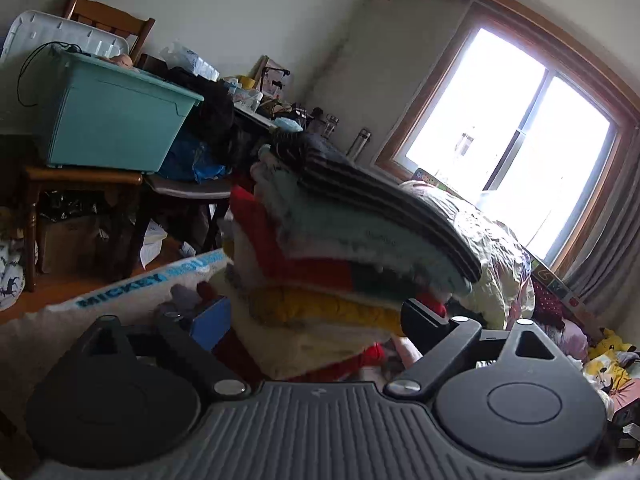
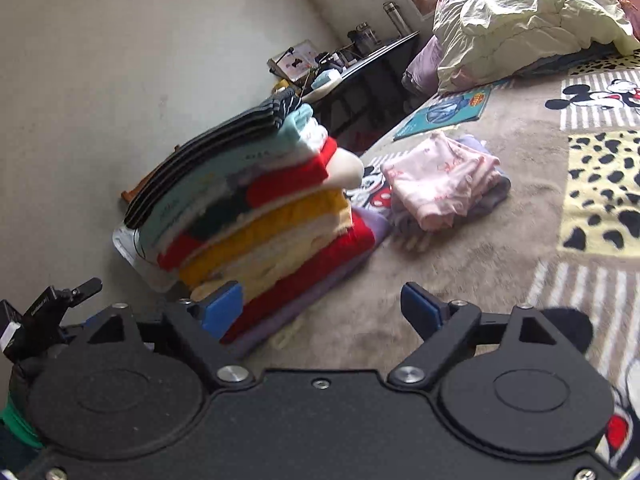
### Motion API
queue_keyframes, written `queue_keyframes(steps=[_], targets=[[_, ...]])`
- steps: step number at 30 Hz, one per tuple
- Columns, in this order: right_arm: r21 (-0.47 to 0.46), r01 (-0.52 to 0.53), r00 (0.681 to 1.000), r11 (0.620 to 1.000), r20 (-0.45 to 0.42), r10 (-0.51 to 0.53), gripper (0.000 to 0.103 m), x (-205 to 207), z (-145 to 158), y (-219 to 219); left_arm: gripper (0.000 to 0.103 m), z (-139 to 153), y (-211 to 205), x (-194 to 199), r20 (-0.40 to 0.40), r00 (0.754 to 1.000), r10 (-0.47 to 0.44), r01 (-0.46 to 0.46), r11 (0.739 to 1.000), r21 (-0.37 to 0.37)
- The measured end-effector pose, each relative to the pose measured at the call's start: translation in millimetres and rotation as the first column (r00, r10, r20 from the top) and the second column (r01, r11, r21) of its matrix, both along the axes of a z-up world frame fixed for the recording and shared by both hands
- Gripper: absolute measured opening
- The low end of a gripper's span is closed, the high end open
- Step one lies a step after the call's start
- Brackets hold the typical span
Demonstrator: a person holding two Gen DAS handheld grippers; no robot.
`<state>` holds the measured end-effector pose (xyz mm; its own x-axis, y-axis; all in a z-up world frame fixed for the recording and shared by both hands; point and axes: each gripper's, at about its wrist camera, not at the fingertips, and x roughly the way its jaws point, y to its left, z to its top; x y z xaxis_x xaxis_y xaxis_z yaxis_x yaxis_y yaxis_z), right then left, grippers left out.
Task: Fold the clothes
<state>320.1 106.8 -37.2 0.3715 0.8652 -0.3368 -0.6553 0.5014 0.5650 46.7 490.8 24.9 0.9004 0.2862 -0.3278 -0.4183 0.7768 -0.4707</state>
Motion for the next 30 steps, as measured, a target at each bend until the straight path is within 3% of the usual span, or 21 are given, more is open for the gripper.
queue_keyframes(steps=[3,5,9,13,16,19,22,26,30], targets=[[-0.063,0.027,1.000,0.998,0.006,-0.027,0.095,-36,-9,-35,0.102,-24,-31,-18,-0.038,0.999,-0.034,0.034,0.999,-0.019],[-0.093,0.039,0.999,0.995,-0.005,-0.039,0.103,-60,-13,-55,0.102,-39,-56,-29,-0.074,0.996,-0.056,0.054,0.998,-0.025],[-0.116,0.081,0.997,0.990,0.012,-0.080,0.102,-122,-22,-100,0.102,-68,-115,-46,-0.177,0.980,-0.094,0.089,0.995,-0.035],[-0.184,0.153,0.986,0.971,-0.044,-0.163,0.102,-163,-30,-132,0.103,-88,-175,-52,-0.308,0.943,-0.129,0.123,0.992,-0.037],[-0.269,0.208,0.969,0.940,-0.074,-0.236,0.102,-189,-30,-154,0.103,-93,-222,-58,-0.353,0.918,-0.180,0.197,0.980,0.011],[-0.315,0.290,0.948,0.904,-0.038,-0.317,0.102,-215,-22,-181,0.103,-88,-274,-57,-0.393,0.889,-0.235,0.306,0.943,0.130],[-0.328,0.369,0.919,0.870,-0.009,-0.393,0.102,-240,-13,-213,0.103,-77,-316,-52,-0.422,0.856,-0.298,0.402,0.898,0.180],[-0.401,0.487,0.865,0.776,0.098,-0.492,0.102,-264,1,-239,0.103,-48,-369,-57,-0.390,0.855,-0.341,0.460,0.847,0.267],[-0.404,0.531,0.836,0.745,0.108,-0.538,0.102,-279,8,-259,0.103,-24,-409,-62,-0.358,0.855,-0.376,0.487,0.819,0.303]])
